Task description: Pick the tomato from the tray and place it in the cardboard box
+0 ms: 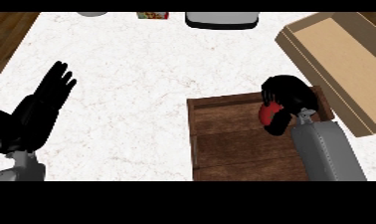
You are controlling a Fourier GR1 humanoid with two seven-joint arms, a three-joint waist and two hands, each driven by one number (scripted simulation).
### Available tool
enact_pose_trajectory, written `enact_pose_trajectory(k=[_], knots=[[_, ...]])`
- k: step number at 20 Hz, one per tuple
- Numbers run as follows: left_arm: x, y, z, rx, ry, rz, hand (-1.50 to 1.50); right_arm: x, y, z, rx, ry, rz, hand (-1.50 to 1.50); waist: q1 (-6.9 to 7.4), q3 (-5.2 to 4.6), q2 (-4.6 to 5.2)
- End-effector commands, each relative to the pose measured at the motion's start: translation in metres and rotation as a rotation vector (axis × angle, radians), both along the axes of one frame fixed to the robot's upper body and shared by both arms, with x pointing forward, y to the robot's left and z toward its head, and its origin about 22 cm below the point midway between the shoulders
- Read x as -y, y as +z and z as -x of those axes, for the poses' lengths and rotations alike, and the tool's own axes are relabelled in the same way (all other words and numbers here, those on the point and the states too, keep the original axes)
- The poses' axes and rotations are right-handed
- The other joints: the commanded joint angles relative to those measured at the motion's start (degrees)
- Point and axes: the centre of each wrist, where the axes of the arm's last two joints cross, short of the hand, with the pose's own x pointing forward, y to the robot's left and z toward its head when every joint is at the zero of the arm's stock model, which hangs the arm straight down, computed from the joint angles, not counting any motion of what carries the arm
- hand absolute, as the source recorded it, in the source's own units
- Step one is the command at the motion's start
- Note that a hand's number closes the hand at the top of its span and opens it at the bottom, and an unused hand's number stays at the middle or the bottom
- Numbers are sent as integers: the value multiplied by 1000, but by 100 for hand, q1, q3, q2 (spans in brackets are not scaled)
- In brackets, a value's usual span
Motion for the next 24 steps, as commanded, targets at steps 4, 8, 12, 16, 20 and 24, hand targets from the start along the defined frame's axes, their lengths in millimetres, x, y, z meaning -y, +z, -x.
enact_pose_trajectory(k=[4,8,12,16,20,24], knots=[[-9,2,3,-15,-19,3,0,-27,38,-61,153,-201,32,150,-37,-3,-47],[-12,1,4,-36,27,0,0,-33,86,-59,287,-159,5,150,-161,-7,-88],[-17,-11,15,-38,19,-6,0,-51,129,-57,480,-191,-34,150,-176,-11,-102],[-3,-7,3,-31,32,4,0,-55,164,-53,613,-298,-57,150,-186,-8,-84],[-8,0,15,-19,27,6,0,-36,199,-46,691,-426,-39,150,-165,-7,-97],[-11,1,8,-11,33,-10,0,-5,208,-53,734,-505,-10,150,-158,-6,-73]])
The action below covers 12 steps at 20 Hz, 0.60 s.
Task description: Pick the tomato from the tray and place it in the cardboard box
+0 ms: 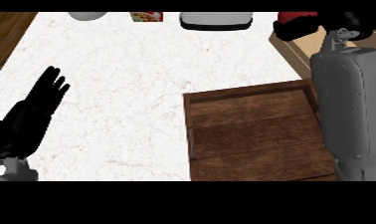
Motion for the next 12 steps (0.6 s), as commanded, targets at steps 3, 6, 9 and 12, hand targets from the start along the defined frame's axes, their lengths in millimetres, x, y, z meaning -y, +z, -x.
enact_pose_trajectory(k=[3,6,9,12], knots=[[-2,-15,3,-11,-6,9,0,42,26,-13,65,-128,-35,150,36,1,21],[-6,-9,-4,11,10,-3,0,73,13,-14,7,-138,19,150,16,1,22],[10,9,-16,-3,-21,-8,0,99,18,-26,-14,-149,36,150,40,4,29],[-13,6,-10,28,4,-7,0,112,-13,-32,23,-117,17,150,61,4,36]])
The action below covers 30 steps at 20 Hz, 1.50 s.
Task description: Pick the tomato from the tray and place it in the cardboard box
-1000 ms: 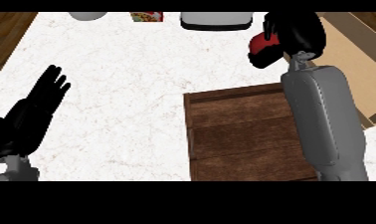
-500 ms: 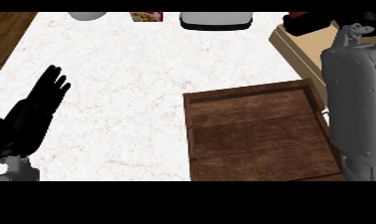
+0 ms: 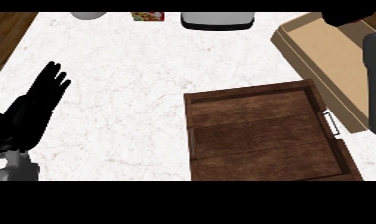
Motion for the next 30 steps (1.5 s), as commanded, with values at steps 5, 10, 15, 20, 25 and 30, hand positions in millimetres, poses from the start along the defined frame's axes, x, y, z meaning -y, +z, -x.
enact_pose_trajectory(k=[5,10,15,20,25,30], knots=[[-8,-3,10,20,-7,-8,0,58,-40,-16,10,14,-9,150,61,3,19],[2,-18,-8,0,-4,-19,0,77,-82,-16,-20,19,-27,150,39,4,39],[6,0,-1,-17,-24,2,0,80,-99,-22,-144,34,-130,150,52,5,14],[-1,0,-3,-2,-32,-7,0,114,-125,-9,-263,-102,-241,-150,118,9,59],[2,-1,3,-9,-17,-6,0,107,-135,-12,-197,16,-291,-150,129,11,45],[5,6,-3,-6,-30,-9,0,99,-141,-12,105,13,-454,-150,64,18,23]])
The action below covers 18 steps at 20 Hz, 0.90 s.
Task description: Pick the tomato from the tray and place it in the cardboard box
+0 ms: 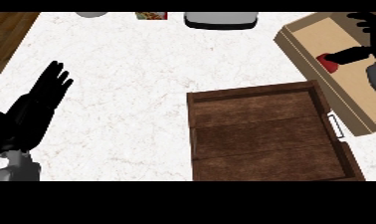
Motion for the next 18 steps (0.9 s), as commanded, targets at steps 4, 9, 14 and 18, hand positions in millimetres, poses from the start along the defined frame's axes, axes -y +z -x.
enact_pose_trajectory(k=[4,9,14,18], knots=[[-7,-7,5,5,12,-22,0,14,11,4,344,-132,-293,-150,-53,-2,-13],[0,-7,-7,1,37,6,0,61,21,31,448,-143,-408,-150,-160,-10,-43],[-5,-15,5,-10,31,6,0,111,49,62,463,-177,-456,-150,-151,-13,-62],[-6,-5,1,-11,17,-4,0,137,41,88,485,-158,-488,-150,-98,-7,-32]])
